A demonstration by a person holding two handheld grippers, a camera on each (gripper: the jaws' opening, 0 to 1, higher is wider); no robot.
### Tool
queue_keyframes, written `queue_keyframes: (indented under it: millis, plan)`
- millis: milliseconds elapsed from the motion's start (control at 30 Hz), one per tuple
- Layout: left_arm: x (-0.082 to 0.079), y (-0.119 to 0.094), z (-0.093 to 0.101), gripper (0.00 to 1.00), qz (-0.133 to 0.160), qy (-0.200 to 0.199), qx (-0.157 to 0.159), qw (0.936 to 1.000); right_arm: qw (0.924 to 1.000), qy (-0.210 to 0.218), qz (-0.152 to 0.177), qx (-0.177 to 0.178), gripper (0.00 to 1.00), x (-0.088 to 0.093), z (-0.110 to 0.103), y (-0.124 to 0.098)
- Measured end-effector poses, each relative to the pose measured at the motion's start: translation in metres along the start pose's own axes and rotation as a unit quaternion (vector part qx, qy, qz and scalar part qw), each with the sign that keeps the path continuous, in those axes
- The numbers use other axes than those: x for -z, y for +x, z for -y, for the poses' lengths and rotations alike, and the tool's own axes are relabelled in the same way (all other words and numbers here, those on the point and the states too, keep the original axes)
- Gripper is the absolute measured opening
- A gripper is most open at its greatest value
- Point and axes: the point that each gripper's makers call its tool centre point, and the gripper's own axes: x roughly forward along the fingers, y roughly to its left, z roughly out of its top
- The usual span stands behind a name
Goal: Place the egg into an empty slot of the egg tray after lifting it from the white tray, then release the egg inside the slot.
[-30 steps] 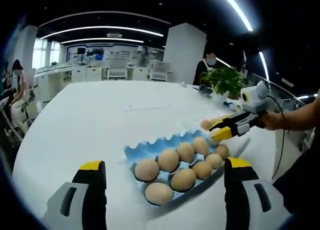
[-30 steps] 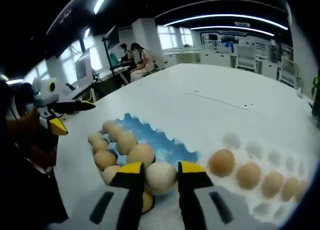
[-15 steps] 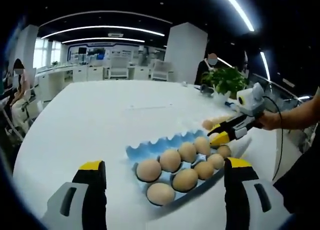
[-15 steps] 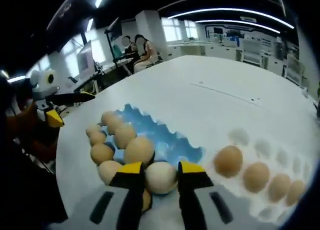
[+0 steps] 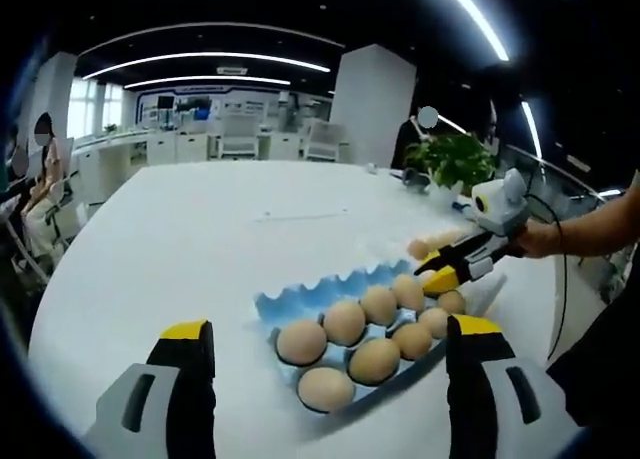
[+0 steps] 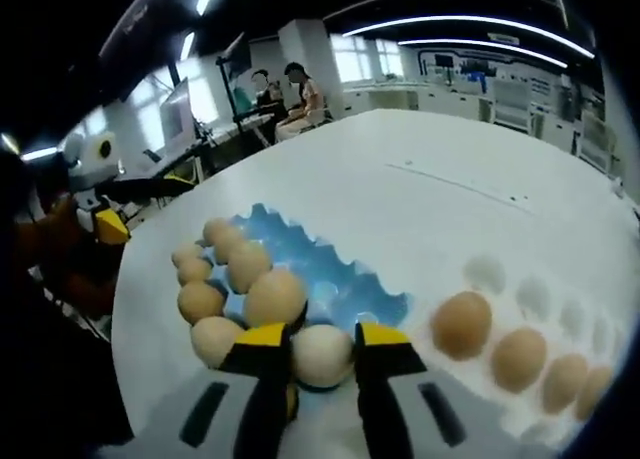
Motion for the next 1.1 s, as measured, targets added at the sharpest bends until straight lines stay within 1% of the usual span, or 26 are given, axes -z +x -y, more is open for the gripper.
queue_keyframes:
  millis: [133, 267, 333, 367, 433, 467, 500, 567, 600, 633, 667, 700, 767, 800, 833, 867, 900, 933, 967, 1000, 1033, 1067, 1100]
  plan:
    - [0.000, 0.001, 0.002, 0.97, -0.001, 0.001, 0.003, 1.0000, 1.0000, 0.000, -0.001, 0.000, 0.26, 0.001, 0.000, -0.005]
    - [0.000, 0.001, 0.001, 0.96, -0.001, -0.001, 0.003, 1.0000, 0.9991, 0.030, 0.030, 0.005, 0.26, -0.008, 0.004, -0.021]
    - [0.000, 0.001, 0.001, 0.95, -0.002, -0.001, 0.003, 1.0000, 0.9966, 0.048, 0.060, 0.031, 0.26, -0.017, 0.017, -0.032]
    - [0.000, 0.001, 0.001, 0.96, -0.002, 0.000, 0.003, 1.0000, 0.9941, 0.059, 0.073, 0.055, 0.26, -0.021, 0.030, -0.039]
    - [0.001, 0.001, 0.001, 0.96, -0.003, 0.000, 0.003, 1.0000, 0.9894, 0.060, 0.091, 0.097, 0.26, -0.027, 0.050, -0.048]
    - [0.001, 0.002, 0.001, 0.96, -0.003, 0.000, 0.004, 1.0000, 0.9881, 0.061, 0.093, 0.106, 0.26, -0.029, 0.055, -0.050]
    - [0.001, 0.002, 0.002, 0.96, -0.002, 0.000, 0.005, 1.0000, 0.9830, 0.074, 0.098, 0.137, 0.26, -0.031, 0.072, -0.056]
    - [0.002, 0.003, 0.002, 0.95, -0.004, 0.000, 0.006, 1.0000, 0.9818, 0.080, 0.088, 0.148, 0.26, -0.029, 0.077, -0.056]
    - [0.002, 0.003, 0.003, 0.94, -0.005, -0.001, 0.007, 1.0000, 0.9831, 0.064, 0.073, 0.155, 0.26, -0.028, 0.081, -0.053]
    - [0.001, 0.004, 0.003, 0.94, -0.004, 0.000, 0.007, 1.0000, 0.9827, 0.057, 0.063, 0.164, 0.26, -0.025, 0.084, -0.052]
    - [0.001, 0.004, 0.003, 0.93, -0.002, 0.003, 0.006, 1.0000, 0.9829, 0.043, 0.044, 0.174, 0.25, -0.021, 0.087, -0.048]
    - [0.000, 0.003, 0.003, 0.94, -0.001, 0.003, 0.005, 1.0000, 0.9848, 0.026, 0.028, 0.170, 0.25, -0.019, 0.086, -0.043]
    - [-0.001, 0.002, 0.002, 0.94, 0.001, 0.001, 0.004, 1.0000, 0.9844, 0.008, 0.018, 0.175, 0.25, -0.019, 0.087, -0.037]
    - [-0.001, 0.002, 0.000, 0.93, 0.002, 0.000, 0.002, 1.0000, 0.9836, -0.008, -0.001, 0.180, 0.22, -0.016, 0.088, -0.034]
    - [-0.001, 0.001, 0.000, 0.93, 0.003, -0.001, 0.001, 1.0000, 0.9828, -0.021, -0.004, 0.183, 0.19, -0.017, 0.090, -0.032]
    - [-0.001, 0.000, -0.001, 0.93, 0.003, -0.001, 0.000, 1.0000, 0.9834, -0.031, -0.008, 0.178, 0.18, -0.018, 0.089, -0.029]
    - [-0.001, 0.000, -0.002, 0.93, 0.002, -0.001, -0.002, 1.0000, 0.9842, -0.021, -0.027, 0.174, 0.18, -0.015, 0.086, -0.026]
    - [0.000, -0.001, -0.003, 0.93, 0.002, -0.001, -0.004, 1.0000, 0.9820, -0.046, -0.040, 0.179, 0.19, -0.015, 0.088, -0.026]
    - [0.000, -0.001, -0.004, 0.93, 0.002, -0.001, -0.005, 1.0000, 0.9816, -0.069, -0.051, 0.170, 0.20, -0.015, 0.086, -0.024]
    - [0.001, -0.002, -0.005, 0.93, 0.002, -0.002, -0.005, 1.0000, 0.9775, -0.102, -0.085, 0.164, 0.22, -0.011, 0.087, -0.020]
    - [0.001, -0.002, -0.006, 0.93, 0.002, -0.003, -0.006, 1.0000, 0.9759, -0.104, -0.107, 0.160, 0.24, -0.003, 0.087, -0.020]
    - [0.001, -0.002, -0.006, 0.93, 0.002, -0.005, -0.007, 1.0000, 0.9755, -0.100, -0.100, 0.169, 0.25, -0.006, 0.092, -0.015]
    - [0.001, -0.002, -0.007, 0.93, 0.003, -0.008, -0.006, 0.9999, 0.9776, -0.081, -0.117, 0.155, 0.25, -0.003, 0.089, -0.019]
